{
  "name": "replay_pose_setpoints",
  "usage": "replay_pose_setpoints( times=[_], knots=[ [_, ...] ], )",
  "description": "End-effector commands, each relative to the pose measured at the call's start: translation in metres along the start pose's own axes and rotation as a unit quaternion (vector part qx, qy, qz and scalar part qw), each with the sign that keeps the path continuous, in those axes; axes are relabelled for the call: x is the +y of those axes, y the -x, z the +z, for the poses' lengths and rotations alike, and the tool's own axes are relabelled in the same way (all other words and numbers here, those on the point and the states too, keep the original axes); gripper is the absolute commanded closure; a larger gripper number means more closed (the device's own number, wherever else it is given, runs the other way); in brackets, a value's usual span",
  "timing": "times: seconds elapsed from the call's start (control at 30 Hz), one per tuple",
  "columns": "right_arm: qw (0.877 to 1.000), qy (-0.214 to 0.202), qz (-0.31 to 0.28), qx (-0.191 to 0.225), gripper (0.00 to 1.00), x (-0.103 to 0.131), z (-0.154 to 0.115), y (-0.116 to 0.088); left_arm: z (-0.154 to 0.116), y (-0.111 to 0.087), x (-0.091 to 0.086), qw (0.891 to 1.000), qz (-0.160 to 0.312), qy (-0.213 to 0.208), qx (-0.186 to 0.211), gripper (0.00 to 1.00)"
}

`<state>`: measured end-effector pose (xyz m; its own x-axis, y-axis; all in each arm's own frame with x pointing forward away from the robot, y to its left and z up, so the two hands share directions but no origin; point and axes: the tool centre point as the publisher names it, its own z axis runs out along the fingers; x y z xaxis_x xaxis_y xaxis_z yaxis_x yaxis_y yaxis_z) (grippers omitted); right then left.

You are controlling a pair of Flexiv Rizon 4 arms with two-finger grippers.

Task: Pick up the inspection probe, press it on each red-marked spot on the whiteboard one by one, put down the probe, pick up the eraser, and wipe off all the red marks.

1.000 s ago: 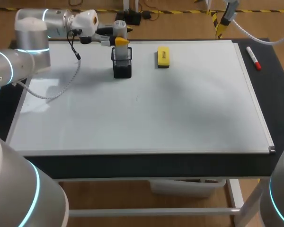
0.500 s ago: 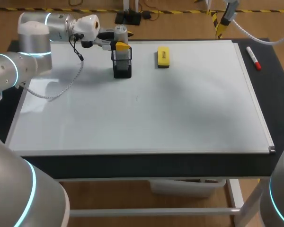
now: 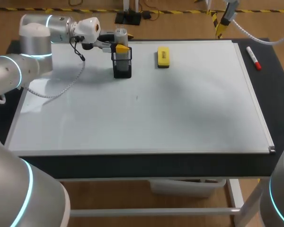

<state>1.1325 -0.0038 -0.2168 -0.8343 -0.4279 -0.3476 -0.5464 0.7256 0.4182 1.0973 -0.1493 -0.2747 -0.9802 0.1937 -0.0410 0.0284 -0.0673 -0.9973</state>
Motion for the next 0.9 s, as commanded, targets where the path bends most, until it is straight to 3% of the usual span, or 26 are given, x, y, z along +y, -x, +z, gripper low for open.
replay_pose_setpoints(
  times=[0.03, 0.23, 0.27, 0.33, 0.6, 0.9],
  knots=[
    [1.000, -0.001, 0.000, 0.003, 0.00, -0.001, -0.001, 0.001, -0.001, 0.006, 0.005, 1.000, -0.002, -0.002, 0.009, 1.00],
    [1.000, -0.001, 0.000, 0.003, 0.00, -0.001, -0.001, 0.001, 0.000, 0.006, 0.006, 1.000, -0.003, -0.002, 0.008, 1.00],
    [1.000, -0.001, 0.000, 0.003, 0.00, -0.001, -0.001, 0.001, 0.000, 0.006, 0.006, 1.000, -0.003, -0.002, 0.007, 0.86],
    [1.000, -0.001, 0.000, 0.003, 0.00, -0.001, -0.001, 0.001, -0.001, 0.005, 0.004, 1.000, 0.000, 0.001, 0.004, 0.00],
    [1.000, -0.001, 0.000, 0.003, 0.00, -0.001, -0.001, 0.001, -0.004, 0.005, 0.002, 1.000, 0.006, 0.016, -0.012, 0.00],
    [1.000, -0.001, 0.000, 0.003, 0.00, -0.001, -0.001, 0.001, -0.016, 0.007, 0.000, 0.996, 0.019, 0.058, -0.070, 0.00]
  ],
)
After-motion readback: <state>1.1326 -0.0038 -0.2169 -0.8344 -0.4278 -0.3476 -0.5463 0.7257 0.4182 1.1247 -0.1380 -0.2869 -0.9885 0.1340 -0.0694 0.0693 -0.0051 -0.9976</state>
